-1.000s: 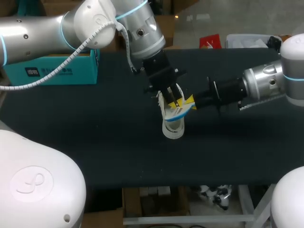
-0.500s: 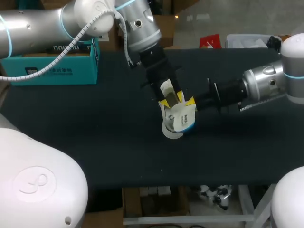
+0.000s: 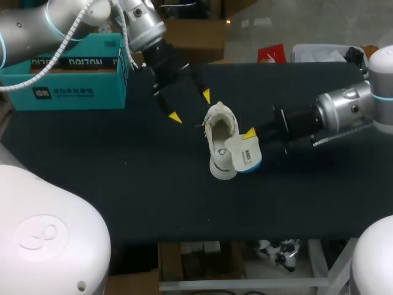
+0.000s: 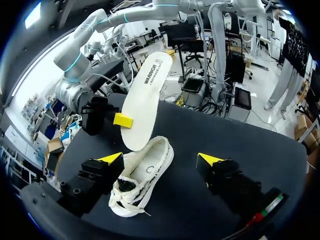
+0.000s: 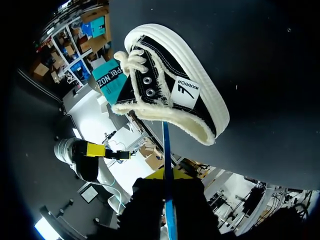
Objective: Open the shoe tongue, take the insole out of the shoe, put the insole back into the shoe, and pack the shoe into the shoebox
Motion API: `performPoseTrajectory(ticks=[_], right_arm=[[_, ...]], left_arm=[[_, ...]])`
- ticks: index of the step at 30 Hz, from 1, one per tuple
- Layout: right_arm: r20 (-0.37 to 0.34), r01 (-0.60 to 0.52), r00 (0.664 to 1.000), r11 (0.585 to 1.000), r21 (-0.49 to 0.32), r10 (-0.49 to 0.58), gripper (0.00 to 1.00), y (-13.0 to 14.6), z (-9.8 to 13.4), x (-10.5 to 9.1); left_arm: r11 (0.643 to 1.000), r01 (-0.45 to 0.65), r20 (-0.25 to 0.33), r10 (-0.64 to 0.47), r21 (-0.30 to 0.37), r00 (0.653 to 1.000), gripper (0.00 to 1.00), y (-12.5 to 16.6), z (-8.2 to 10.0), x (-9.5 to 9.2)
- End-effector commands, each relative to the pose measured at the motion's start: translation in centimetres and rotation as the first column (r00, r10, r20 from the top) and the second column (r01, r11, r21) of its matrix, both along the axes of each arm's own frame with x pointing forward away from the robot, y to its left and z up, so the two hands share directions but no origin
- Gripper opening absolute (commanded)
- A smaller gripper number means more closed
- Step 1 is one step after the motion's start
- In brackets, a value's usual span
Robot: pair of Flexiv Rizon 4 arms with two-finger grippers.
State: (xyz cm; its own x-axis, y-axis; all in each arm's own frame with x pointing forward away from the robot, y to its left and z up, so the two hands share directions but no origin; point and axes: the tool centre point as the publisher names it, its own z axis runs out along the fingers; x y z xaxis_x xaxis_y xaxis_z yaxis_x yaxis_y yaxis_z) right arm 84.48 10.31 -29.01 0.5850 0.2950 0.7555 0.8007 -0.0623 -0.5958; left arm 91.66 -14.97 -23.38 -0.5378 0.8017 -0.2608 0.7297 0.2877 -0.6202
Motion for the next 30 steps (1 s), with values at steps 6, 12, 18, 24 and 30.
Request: performPoseTrajectory(ticks=[6, 12, 18, 24, 30], right_arm=[[-0.043, -0.055, 0.998, 0.998, 0.012, 0.056, 0.0, -0.2, -0.6, 0.5], [-0.062, -0.075, 0.995, 0.997, 0.014, 0.076, 0.0, 0.1, -0.8, 0.3], [-0.092, -0.089, 0.992, 0.996, 0.011, 0.09, 0.0, 0.7, -0.8, -0.4], [-0.106, -0.092, 0.99, 0.996, 0.012, 0.093, 0.0, 1.2, -1.1, -0.8], [-0.124, -0.096, 0.988, 0.995, 0.008, 0.096, 0.0, 1.5, -1.1, -1.0]], left_arm=[[0.995, 0.047, -0.177, -0.062, -0.088, 0.982, 1.0, 1.8, -0.3, 2.2], [0.993, 0.085, -0.19, -0.098, -0.079, 0.977, 1.0, 1.9, -0.2, 2.3], [0.993, 0.094, -0.183, -0.106, -0.072, 0.977, 1.0, 1.7, 0.0, 2.2], [0.994, 0.098, -0.175, -0.105, -0.05, 0.979, 1.0, 1.6, -0.1, 2.2], [0.994, 0.098, -0.175, -0.105, -0.05, 0.979, 1.0, 1.6, -0.1, 2.2]])
